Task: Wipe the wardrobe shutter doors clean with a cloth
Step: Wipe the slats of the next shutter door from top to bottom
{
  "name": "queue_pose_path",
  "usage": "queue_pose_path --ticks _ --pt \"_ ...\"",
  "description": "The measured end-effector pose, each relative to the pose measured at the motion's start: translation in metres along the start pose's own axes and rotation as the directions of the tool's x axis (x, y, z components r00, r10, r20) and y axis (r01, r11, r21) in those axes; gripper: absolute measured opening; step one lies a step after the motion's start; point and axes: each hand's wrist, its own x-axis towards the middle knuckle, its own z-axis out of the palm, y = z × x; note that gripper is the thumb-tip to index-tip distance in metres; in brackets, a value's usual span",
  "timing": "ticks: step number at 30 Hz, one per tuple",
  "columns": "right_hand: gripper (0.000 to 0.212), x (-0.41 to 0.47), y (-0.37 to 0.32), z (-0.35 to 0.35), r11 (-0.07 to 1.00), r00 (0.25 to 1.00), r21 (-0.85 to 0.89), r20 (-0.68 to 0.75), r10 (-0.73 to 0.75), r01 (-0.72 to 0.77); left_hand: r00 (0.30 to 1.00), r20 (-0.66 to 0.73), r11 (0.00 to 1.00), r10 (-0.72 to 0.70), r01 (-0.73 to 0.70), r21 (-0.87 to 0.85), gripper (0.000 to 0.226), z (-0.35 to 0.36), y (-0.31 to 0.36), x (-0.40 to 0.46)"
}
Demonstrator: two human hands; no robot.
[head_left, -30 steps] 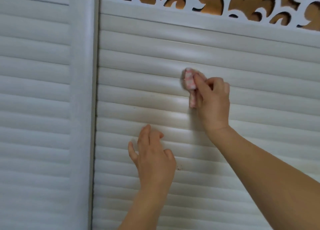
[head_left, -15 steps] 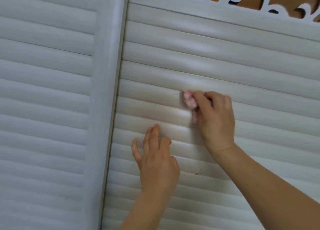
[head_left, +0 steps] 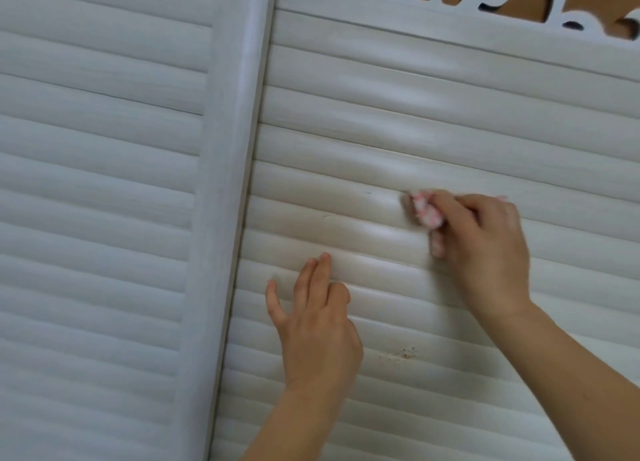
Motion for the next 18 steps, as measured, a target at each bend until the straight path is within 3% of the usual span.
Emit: queue_pose_path --ticks 2,4,6,8,12,15,18 --pt "0.041 -0.004 0.0 0.002 0.99 0.99 0.037 -0.038 0.136 -0.135 1.0 -0.021 1.0 -0.004 0.004 -0.019 0.037 0.002 0.001 0.0" --pt "0.04 0.0 -0.019 0.011 0.982 0.978 0.056 -0.104 0.183 -0.178 0.999 -0.036 0.999 -0.015 0.013 -0.039 0.036 0.003 0.003 0.0" --pt "0.037 0.005 -0.046 0.022 0.991 0.979 0.062 -0.16 0.127 -0.118 0.998 -0.067 0.998 -0.015 0.011 -0.058 0.028 0.004 0.003 0.001" --pt "0.034 0.009 -0.075 0.034 0.994 0.992 0.104 -0.123 -0.002 0.015 0.997 -0.083 0.998 -0.01 0.005 -0.064 0.024 0.005 0.001 0.0" --pt "0.035 0.007 -0.109 0.052 0.968 0.973 0.123 -0.092 -0.21 0.22 0.997 -0.075 0.999 -0.016 0.013 -0.033 0.048 0.004 -0.005 0.001" --pt "0.03 0.002 -0.089 0.051 0.964 0.96 0.048 -0.11 -0.256 0.263 0.997 -0.07 1.0 0.013 -0.015 -0.022 0.035 0.003 -0.006 -0.001" --pt "0.029 -0.015 -0.05 0.04 0.984 0.978 0.0 -0.114 -0.177 0.178 0.997 -0.072 0.999 0.038 -0.039 -0.025 0.021 0.002 -0.006 -0.003"
